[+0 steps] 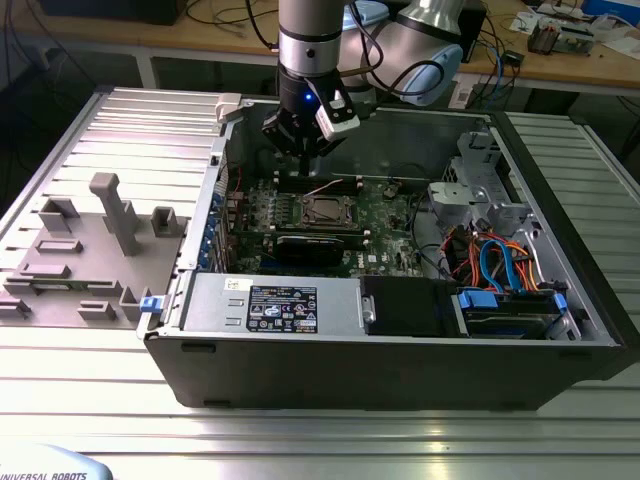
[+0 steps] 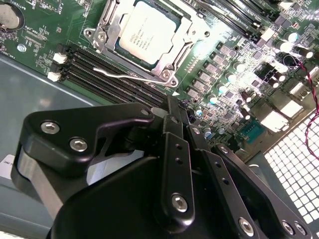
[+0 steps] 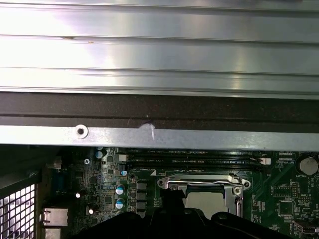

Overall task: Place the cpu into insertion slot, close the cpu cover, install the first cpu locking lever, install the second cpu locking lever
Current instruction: 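Install the first cpu locking lever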

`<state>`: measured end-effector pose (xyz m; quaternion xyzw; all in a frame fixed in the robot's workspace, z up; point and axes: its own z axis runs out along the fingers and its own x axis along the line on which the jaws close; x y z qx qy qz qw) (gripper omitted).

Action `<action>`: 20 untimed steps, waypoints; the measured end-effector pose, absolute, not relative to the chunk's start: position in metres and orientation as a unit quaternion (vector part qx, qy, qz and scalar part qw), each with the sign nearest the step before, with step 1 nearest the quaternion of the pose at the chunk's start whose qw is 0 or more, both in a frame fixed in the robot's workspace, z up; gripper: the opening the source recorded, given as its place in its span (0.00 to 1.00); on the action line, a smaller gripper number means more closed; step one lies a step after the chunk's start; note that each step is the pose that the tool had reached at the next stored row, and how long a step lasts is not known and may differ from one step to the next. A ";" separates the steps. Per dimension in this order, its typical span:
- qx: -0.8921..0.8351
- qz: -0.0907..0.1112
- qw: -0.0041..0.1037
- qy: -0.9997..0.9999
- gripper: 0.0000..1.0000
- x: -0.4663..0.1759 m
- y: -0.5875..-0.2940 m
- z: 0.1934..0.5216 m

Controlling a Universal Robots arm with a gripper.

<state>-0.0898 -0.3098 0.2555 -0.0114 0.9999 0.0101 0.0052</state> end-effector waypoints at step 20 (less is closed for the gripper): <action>-0.011 0.045 0.006 0.999 0.11 -0.088 -0.314 0.252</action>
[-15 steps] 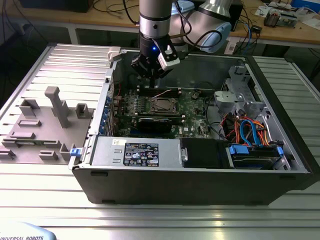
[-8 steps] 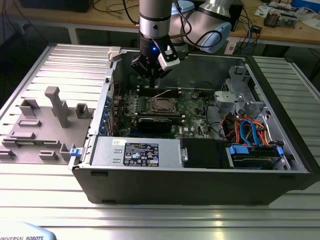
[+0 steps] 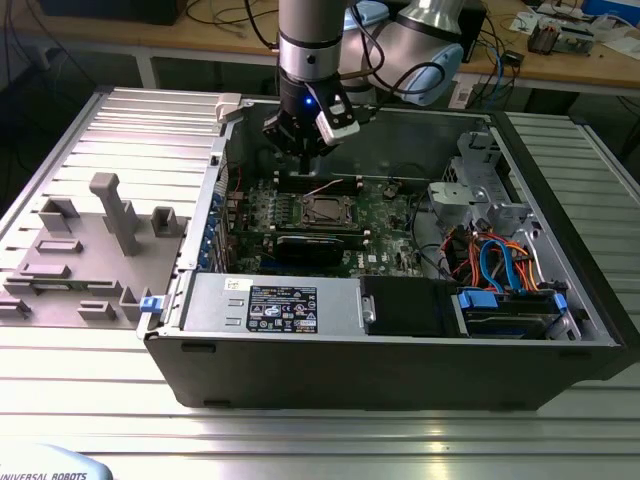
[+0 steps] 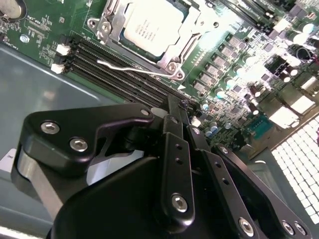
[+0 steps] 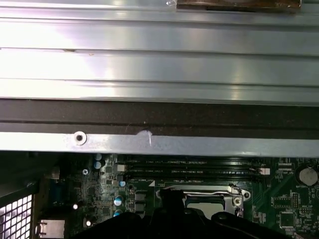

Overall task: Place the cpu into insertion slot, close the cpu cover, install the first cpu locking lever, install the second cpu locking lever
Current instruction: 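Install the first cpu locking lever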

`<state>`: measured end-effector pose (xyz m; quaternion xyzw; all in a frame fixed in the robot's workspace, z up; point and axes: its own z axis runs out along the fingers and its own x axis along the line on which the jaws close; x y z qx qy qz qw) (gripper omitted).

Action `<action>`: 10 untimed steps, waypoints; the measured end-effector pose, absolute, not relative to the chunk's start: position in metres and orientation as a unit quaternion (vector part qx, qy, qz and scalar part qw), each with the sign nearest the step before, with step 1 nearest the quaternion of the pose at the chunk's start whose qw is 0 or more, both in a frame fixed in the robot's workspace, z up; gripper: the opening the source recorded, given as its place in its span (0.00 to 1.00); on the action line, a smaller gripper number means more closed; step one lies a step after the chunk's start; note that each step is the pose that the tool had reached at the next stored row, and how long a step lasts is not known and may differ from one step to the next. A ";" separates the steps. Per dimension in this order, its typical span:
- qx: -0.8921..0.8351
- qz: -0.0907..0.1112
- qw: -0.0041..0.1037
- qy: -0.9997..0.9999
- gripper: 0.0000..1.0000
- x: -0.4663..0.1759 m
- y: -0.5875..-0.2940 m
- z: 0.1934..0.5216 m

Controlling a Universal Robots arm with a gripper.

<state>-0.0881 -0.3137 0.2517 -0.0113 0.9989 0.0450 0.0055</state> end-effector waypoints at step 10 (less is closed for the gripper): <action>-0.004 0.050 0.006 0.999 0.11 -0.078 -0.314 0.244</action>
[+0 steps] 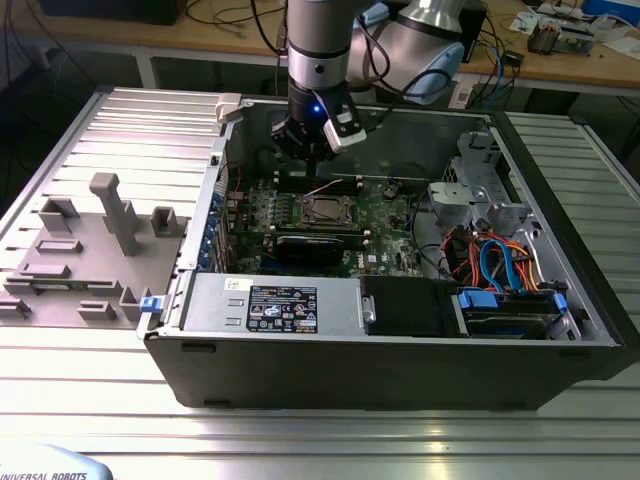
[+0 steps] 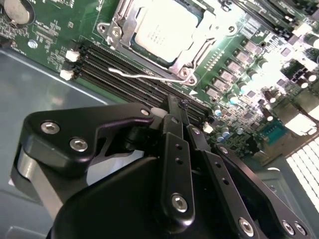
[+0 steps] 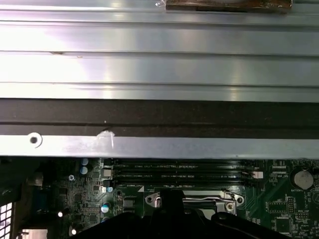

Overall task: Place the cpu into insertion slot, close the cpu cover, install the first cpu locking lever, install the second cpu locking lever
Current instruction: 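Install the first cpu locking lever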

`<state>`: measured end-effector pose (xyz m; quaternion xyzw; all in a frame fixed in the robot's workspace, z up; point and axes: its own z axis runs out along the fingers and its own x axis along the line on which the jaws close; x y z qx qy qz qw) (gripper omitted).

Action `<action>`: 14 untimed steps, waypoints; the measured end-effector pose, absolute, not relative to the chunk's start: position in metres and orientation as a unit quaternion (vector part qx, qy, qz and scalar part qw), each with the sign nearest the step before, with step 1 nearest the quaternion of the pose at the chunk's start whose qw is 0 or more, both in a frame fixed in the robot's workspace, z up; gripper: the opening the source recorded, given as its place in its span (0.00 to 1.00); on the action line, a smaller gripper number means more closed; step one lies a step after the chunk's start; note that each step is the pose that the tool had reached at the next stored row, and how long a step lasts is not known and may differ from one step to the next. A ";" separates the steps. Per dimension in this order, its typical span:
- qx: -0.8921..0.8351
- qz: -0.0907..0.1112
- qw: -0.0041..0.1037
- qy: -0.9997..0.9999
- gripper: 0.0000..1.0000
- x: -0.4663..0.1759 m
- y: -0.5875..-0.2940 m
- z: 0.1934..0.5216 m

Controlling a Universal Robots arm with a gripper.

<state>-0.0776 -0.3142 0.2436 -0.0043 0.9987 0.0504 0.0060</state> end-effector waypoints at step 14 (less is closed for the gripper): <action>-0.004 0.050 0.006 0.999 0.11 -0.061 -0.312 0.233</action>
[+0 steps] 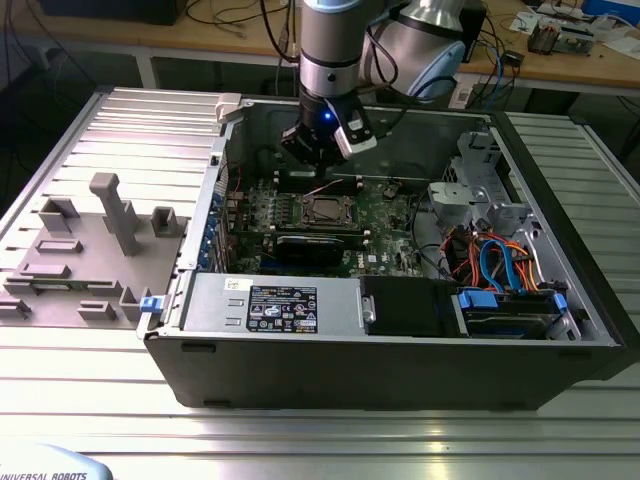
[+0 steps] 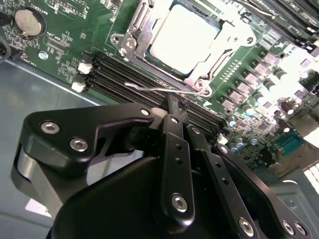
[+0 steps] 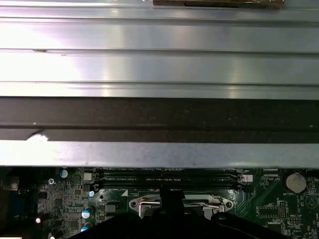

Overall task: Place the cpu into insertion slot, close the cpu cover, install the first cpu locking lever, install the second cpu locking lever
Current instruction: 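Install the first cpu locking lever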

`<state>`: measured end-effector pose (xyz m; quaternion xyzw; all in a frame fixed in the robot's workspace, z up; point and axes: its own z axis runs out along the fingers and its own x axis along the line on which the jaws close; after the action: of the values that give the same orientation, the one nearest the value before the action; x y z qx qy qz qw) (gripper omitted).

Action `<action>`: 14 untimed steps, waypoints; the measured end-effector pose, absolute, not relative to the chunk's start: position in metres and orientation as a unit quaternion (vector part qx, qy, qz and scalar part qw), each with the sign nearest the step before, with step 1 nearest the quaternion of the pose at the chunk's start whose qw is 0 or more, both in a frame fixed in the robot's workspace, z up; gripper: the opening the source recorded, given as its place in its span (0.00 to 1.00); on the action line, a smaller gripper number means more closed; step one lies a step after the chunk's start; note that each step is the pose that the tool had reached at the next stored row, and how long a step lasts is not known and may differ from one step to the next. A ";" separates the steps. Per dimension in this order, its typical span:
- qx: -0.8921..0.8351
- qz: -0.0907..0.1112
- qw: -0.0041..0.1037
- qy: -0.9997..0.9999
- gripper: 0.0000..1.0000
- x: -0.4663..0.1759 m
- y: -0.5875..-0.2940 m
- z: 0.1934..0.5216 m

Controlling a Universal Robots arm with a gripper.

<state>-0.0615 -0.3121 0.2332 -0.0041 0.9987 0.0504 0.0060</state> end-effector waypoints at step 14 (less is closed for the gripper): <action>-0.025 0.049 0.005 0.998 0.11 -0.048 -0.309 0.226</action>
<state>-0.0485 -0.3092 0.2256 -0.0253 0.9985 0.0493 0.0049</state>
